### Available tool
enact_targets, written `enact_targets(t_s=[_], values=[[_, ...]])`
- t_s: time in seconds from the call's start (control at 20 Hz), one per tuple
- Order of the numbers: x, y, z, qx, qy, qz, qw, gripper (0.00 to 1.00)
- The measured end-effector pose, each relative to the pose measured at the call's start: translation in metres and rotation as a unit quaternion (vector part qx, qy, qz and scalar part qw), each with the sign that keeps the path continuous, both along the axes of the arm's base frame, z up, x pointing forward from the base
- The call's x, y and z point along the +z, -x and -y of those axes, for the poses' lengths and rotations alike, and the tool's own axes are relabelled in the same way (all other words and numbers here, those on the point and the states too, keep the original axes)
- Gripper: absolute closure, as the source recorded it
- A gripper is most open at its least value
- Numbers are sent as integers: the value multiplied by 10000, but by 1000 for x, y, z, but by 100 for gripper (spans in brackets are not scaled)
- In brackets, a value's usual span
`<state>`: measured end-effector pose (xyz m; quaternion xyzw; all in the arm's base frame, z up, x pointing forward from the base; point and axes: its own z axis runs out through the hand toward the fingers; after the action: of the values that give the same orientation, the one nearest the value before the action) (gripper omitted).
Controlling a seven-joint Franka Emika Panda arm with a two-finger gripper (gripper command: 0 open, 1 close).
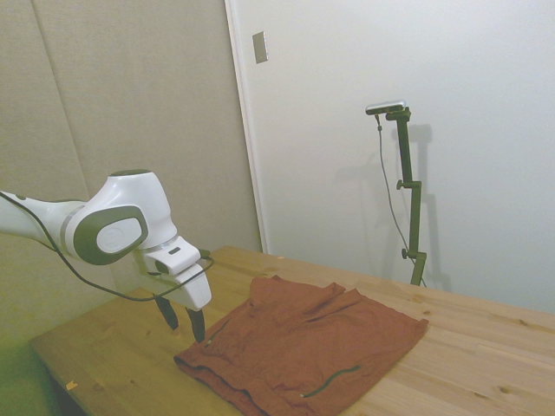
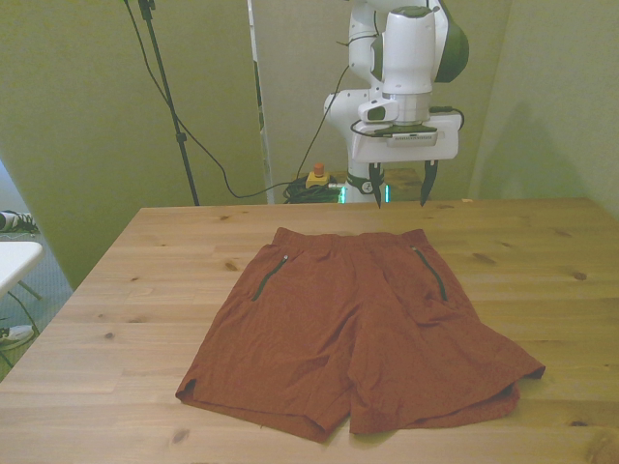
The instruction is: Fold the shorts
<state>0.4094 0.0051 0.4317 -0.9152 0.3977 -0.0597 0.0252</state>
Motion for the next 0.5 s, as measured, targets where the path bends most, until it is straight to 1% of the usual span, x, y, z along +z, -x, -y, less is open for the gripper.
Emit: enact_targets(t_s=[0.25,0.4,0.5], values=[[-3,-2,-3,-1,108,-38,9999,0],[-4,-7,-18,67,274,-19,9996,0],[-8,-13,-32,132,495,2,9987,0]])
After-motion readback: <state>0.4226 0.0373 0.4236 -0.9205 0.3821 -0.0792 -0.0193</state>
